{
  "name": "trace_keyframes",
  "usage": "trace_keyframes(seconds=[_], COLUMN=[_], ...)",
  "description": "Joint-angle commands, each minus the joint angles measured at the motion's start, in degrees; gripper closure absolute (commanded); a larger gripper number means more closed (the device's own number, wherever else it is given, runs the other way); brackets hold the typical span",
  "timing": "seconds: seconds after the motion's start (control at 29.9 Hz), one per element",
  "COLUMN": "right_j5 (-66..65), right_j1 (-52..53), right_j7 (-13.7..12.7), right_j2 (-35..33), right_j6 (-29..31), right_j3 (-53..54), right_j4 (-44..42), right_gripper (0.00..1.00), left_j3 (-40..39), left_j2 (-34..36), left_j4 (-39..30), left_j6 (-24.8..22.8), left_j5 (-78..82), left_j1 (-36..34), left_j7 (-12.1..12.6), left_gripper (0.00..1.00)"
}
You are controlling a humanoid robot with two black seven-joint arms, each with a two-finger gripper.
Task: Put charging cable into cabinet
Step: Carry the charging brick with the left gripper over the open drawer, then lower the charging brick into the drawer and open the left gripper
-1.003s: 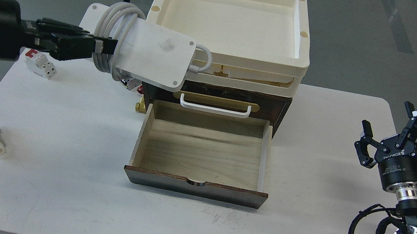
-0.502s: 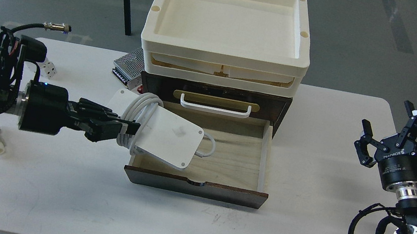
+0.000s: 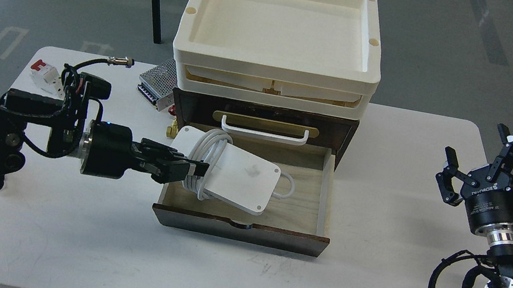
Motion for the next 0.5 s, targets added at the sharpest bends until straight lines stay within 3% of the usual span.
trace_keyframes(seconds=[0.0,0.47], right_j5=[0.0,0.0], right_j1=[0.0,0.0], right_j7=[0.0,0.0], right_j2=[-0.01,-0.01], right_j6=[0.0,0.0], right_j3=[-0.02,0.07], right_j4=[-0.08,0.01], right_gripper=[0.0,0.0], left_j3=[0.05,0.05], left_j2=[-2.82,-13.45], left_j4=[2.25,13.23], left_j6=[0.21,1.26], left_j5=[-0.13,-0.13], left_j1=[0.39,2.23], left_j7=[0.0,0.0], left_gripper=[1.0,1.0])
